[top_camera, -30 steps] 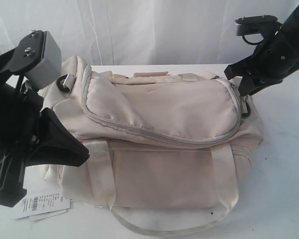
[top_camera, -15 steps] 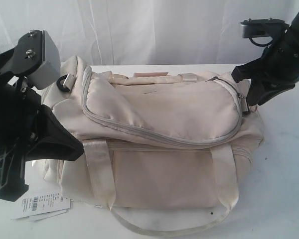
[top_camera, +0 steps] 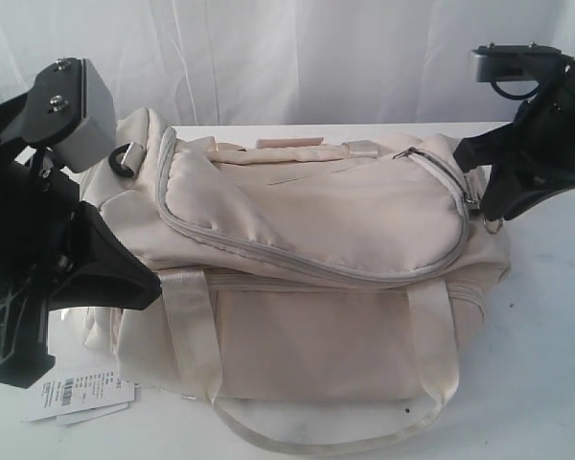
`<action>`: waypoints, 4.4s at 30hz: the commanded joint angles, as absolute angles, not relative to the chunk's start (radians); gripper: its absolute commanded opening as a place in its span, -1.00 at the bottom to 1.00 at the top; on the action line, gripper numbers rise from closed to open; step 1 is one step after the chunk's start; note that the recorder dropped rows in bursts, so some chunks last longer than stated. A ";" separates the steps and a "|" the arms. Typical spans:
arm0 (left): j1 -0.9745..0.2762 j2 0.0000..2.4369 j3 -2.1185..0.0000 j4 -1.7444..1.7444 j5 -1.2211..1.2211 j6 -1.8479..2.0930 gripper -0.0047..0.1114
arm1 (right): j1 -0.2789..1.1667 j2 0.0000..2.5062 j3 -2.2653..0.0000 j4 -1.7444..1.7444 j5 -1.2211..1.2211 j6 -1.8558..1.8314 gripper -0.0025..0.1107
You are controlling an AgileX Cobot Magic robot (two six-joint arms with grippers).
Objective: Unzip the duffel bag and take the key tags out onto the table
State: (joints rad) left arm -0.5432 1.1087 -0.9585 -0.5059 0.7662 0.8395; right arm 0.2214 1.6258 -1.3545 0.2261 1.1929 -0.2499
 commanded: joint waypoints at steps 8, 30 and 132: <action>-0.547 1.106 -0.966 -0.537 0.787 0.834 -0.92 | 0.221 1.542 -1.225 0.243 1.211 -0.252 -0.96; -0.547 1.106 -0.966 -0.541 0.805 0.834 -0.92 | 0.343 1.455 -1.056 0.337 1.133 -0.309 -0.96; -0.547 1.106 -0.950 -0.048 0.697 0.262 -0.92 | 0.954 1.494 -1.372 0.000 0.901 -0.340 -0.09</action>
